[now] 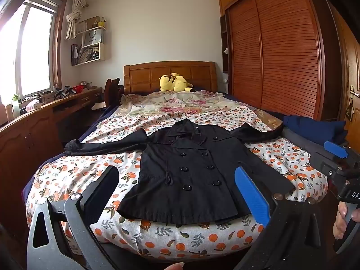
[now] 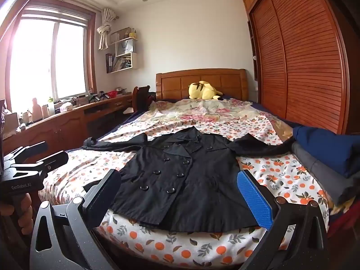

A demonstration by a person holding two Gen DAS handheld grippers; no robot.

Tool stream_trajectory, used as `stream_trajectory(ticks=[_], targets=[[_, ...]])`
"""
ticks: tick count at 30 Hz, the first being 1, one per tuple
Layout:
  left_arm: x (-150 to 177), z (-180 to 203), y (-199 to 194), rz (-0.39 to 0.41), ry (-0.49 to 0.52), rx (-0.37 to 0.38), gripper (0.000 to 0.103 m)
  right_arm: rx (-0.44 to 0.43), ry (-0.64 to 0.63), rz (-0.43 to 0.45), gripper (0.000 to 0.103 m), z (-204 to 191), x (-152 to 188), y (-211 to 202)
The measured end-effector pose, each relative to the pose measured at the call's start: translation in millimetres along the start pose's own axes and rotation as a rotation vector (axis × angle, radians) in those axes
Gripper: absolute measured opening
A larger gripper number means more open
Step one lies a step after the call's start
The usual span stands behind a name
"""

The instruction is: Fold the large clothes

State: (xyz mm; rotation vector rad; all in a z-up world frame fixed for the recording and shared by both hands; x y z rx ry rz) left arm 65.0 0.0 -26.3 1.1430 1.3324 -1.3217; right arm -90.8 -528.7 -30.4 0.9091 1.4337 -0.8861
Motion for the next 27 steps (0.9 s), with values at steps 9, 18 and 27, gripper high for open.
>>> stream_trajectory(ticks=[9,18,27], targets=[[-1.4,-2.0,-4.8,0.016,0.005,0.005,0.103,0.001,0.012,0.003,0.103,3.9,1.6,-0.3],[1.0,-5.7,-2.2,0.003,0.007,-0.002,0.103,0.003,0.013,0.003,0.103,0.8,0.5,1.1],[1.1,-2.7,-0.4,0.0,0.008,-0.002,0.103,0.001,0.016,0.002,0.103,-0.3,0.6,-0.2]])
Point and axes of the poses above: each gripper's, at about its wrist camera, not at the fingertips, and y roughly the way its jaws point, z to its right, x to its underside, the point moved 7 cm from there along y, roughly the way its jaws point, and after that the axes turned 13 degrees about z, right-handed, at the moved point
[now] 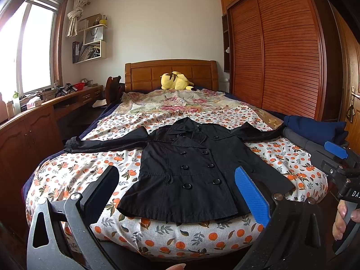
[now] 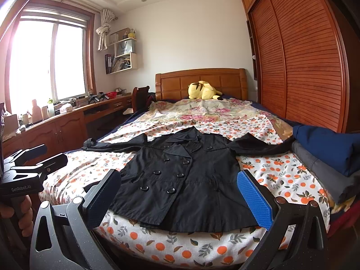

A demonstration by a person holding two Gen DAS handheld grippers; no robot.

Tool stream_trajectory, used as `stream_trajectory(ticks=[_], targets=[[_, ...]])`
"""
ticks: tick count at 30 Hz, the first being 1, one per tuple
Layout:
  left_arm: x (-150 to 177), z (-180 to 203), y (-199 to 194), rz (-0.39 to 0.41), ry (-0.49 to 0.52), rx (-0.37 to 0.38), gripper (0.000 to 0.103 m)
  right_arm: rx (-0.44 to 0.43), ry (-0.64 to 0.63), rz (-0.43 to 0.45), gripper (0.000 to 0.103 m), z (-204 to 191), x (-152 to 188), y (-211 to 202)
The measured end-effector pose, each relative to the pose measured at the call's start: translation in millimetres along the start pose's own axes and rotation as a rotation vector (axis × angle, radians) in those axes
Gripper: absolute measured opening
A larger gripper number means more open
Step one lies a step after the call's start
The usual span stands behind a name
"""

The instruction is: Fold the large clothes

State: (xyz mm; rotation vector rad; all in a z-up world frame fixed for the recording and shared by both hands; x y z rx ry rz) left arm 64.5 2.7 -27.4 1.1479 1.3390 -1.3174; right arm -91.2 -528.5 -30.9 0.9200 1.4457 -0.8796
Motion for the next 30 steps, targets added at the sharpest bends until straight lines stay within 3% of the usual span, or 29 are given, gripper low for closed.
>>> stream_trajectory(ticks=[30], targets=[[-1.9,-0.6,-0.1,0.002,-0.007,0.001,0.103,-0.005,0.002,0.007,0.103,0.4,-0.4,-0.5]])
Point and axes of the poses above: each gripper's, at about its wrist camera, not at the fingertips, and y roughly the way its jaws point, z to its right, x to its underside, the point moved 7 cm from there along y, roughly the way its jaws point, and after that the axes turned 13 degrees about z, right-handed, at the moved point
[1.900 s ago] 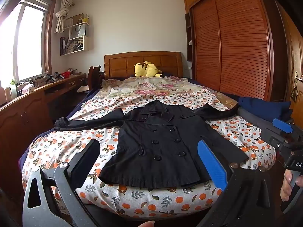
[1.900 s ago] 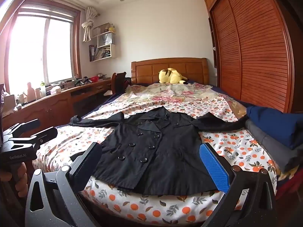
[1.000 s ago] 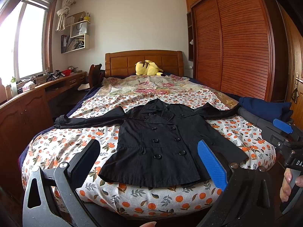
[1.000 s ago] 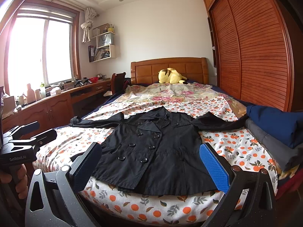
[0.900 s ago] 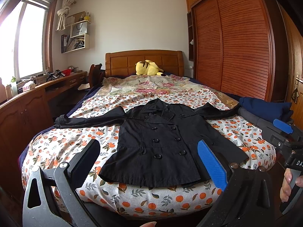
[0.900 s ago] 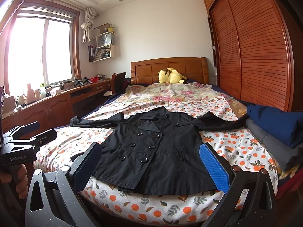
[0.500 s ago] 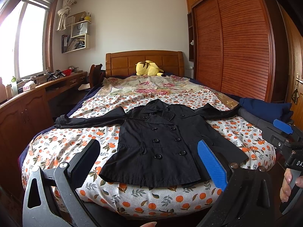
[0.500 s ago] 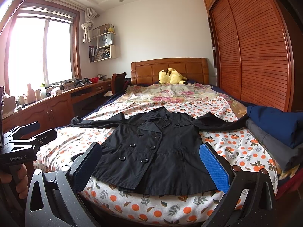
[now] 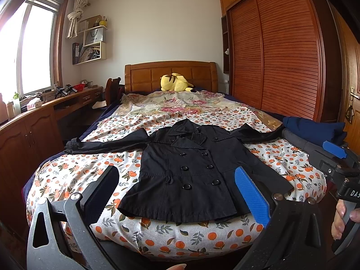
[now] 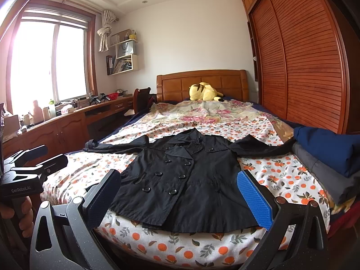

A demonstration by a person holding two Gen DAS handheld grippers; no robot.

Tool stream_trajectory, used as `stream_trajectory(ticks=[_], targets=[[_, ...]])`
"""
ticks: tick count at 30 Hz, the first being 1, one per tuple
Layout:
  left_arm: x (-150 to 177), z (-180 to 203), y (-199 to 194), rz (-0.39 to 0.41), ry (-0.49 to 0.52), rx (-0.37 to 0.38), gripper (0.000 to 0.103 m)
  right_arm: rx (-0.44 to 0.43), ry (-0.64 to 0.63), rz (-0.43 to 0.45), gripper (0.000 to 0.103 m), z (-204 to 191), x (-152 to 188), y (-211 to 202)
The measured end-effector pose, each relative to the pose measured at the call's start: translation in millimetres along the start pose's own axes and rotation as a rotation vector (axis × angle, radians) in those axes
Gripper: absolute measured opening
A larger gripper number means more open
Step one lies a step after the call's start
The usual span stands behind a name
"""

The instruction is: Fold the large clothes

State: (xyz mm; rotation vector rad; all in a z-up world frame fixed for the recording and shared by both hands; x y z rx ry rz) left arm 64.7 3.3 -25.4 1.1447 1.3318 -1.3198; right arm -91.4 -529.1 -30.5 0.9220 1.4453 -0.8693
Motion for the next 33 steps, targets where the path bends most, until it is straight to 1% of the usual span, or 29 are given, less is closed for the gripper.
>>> stream_trajectory(ticks=[29,33], targets=[[0.2,0.1,-0.5,0.001,-0.002,0.0,0.103,-0.003,0.004,-0.001,0.103,-1.5,-0.1,0.9],[5.6,-3.8,0.8,-0.01,-0.004,-0.008,0.103,-0.006,0.001,-0.009,0.103,-2.3,2.3,5.1]])
Point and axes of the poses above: each gripper's, at about its wrist camera, not at the fingertips, and y roughly the way its jaws point, z to its right, x to its underside, the point moved 7 cm from there along y, roughly the way its jaws point, and after that the axes turned 13 degrees about z, right-handed, at the moved point
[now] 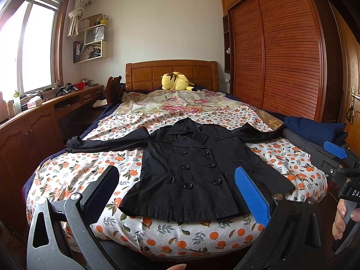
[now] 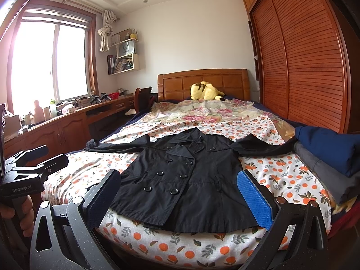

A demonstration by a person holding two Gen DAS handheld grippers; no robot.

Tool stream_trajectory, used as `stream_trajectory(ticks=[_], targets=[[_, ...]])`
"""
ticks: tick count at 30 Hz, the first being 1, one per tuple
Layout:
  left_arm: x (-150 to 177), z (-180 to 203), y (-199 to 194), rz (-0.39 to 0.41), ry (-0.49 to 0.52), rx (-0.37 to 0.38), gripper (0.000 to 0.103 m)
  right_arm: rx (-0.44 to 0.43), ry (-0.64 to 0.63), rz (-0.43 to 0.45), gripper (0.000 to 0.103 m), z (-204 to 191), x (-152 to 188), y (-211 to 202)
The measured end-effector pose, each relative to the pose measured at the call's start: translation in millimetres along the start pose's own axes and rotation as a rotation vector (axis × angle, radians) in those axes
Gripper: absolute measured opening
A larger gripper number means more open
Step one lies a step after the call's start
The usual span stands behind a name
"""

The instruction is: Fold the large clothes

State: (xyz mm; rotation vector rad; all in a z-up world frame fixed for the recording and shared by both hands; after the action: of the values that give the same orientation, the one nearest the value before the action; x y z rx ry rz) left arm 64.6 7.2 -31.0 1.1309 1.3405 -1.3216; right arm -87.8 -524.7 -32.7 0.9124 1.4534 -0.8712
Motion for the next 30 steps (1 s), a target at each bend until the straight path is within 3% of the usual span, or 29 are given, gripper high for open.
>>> stream_trajectory(ticks=[15,30], targets=[[37.9,-36.5,35.6,-0.081,-0.032,-0.069,0.103,-0.032,0.003,-0.059,0.103,-0.8,14.5,50.8],[98.1,-67.5,100.7,-0.217,-0.045,-0.068,0.103,-0.082,-0.024,-0.113,0.103,0.5,44.1,129.0]])
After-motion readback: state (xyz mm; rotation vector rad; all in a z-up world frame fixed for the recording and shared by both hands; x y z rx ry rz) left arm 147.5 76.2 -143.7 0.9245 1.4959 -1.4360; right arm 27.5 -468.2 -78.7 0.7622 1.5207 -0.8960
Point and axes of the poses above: each gripper's, at about its wrist camera, not at the fingertips, and y roughly the way its jaws point, z to its right, x to its underside, the point moved 7 cm from there along y, roughly the way its jaws point, and after that the axes turned 13 degrees about z, right-handed, at the moved point
